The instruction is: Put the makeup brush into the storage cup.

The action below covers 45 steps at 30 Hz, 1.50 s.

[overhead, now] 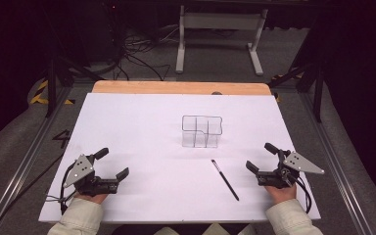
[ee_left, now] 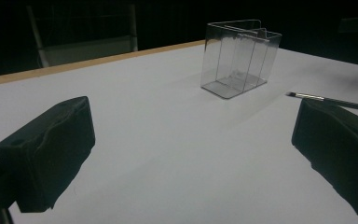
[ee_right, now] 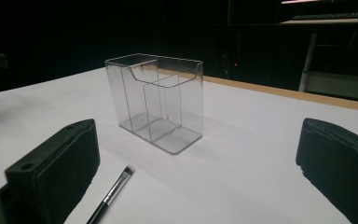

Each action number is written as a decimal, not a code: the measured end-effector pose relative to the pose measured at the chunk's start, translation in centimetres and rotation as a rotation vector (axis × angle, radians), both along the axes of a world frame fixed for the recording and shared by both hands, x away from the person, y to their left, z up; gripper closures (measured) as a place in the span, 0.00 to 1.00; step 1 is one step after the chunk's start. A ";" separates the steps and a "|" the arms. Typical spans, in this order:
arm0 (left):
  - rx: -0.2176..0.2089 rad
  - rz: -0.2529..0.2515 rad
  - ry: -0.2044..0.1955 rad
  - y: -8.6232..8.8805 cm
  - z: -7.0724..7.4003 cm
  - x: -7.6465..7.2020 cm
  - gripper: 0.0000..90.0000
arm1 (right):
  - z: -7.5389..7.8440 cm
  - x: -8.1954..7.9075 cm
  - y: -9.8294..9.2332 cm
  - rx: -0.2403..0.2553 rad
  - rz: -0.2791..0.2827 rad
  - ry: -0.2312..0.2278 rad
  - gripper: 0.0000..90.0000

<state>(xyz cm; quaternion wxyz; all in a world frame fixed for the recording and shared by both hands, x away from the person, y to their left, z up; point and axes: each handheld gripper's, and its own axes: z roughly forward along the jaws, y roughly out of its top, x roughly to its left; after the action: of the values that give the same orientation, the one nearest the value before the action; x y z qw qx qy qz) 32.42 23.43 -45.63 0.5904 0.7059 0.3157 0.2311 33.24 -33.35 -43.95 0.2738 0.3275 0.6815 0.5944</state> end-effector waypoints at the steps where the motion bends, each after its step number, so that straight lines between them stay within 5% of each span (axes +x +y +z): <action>1: -0.001 0.001 0.002 0.0 0.0 0.0 0.00 | 0.1 -0.1 0.0 -0.005 -0.002 -0.003 0.00; 9: 0.001 0.005 0.030 -0.2 -0.3 0.0 0.00 | 1.3 0.0 1.1 0.035 0.046 0.021 0.00; 13: 0.008 -0.002 0.039 -0.2 -0.3 0.1 0.00 | 2.2 -0.1 2.4 0.003 0.076 0.006 0.00; 23: 0.007 0.002 0.040 -0.2 -0.3 0.0 0.00 | 3.0 0.6 5.3 0.010 0.119 0.023 0.00; 34: -0.004 0.002 0.041 -0.3 -0.3 0.1 0.00 | 3.6 1.1 6.8 -0.018 0.149 0.041 0.00; 37: -0.012 0.004 0.045 -0.3 -0.3 0.2 0.00 | 4.2 1.3 6.9 -0.049 0.150 0.088 0.03; 45: -0.008 -0.002 0.055 -0.2 -0.3 0.2 0.00 | 5.5 2.4 8.3 -0.228 0.167 0.282 0.10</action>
<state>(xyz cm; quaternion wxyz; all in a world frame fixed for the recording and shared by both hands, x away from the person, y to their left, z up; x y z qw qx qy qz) 32.61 23.18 -45.91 0.5844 0.7101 0.3321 0.2098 35.60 -25.08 -38.42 0.1606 0.3170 0.8008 0.4821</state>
